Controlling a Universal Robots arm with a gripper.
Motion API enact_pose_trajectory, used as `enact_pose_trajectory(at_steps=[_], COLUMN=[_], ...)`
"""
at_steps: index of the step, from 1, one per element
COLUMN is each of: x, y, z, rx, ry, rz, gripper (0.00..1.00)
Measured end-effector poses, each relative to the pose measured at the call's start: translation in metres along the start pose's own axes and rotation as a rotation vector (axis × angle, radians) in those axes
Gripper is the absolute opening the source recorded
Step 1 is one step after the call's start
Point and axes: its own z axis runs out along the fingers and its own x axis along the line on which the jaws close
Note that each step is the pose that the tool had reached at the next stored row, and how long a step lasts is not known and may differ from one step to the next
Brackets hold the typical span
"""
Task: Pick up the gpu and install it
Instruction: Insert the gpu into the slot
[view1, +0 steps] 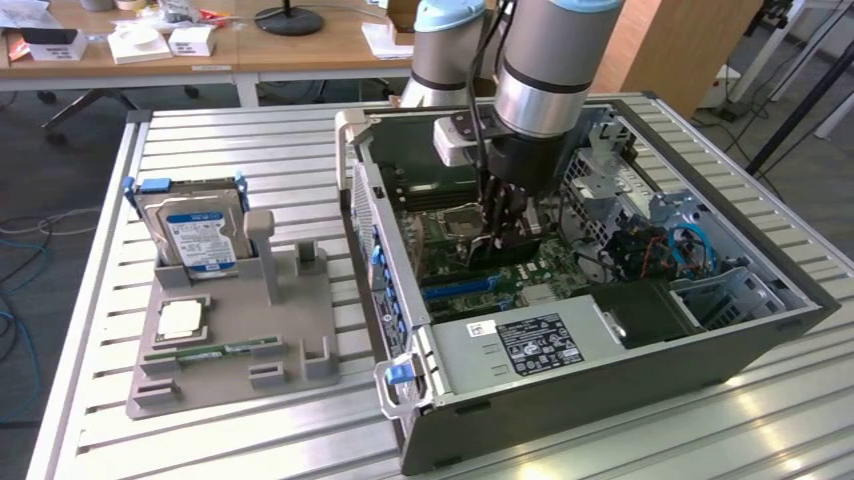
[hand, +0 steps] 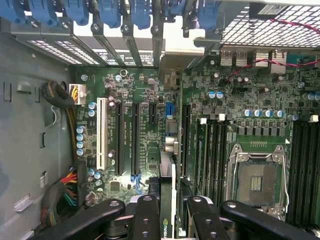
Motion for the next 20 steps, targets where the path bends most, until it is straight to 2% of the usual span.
enact_pose_trajectory(at_steps=[6, 20], x=[0.0000, 0.0001], y=[0.0002, 0.0038], z=[0.0052, 0.0060], rx=[0.0001, 0.0000], ry=[-0.0001, 0.0000], rz=[0.000, 0.000], gripper=[0.26, 0.26])
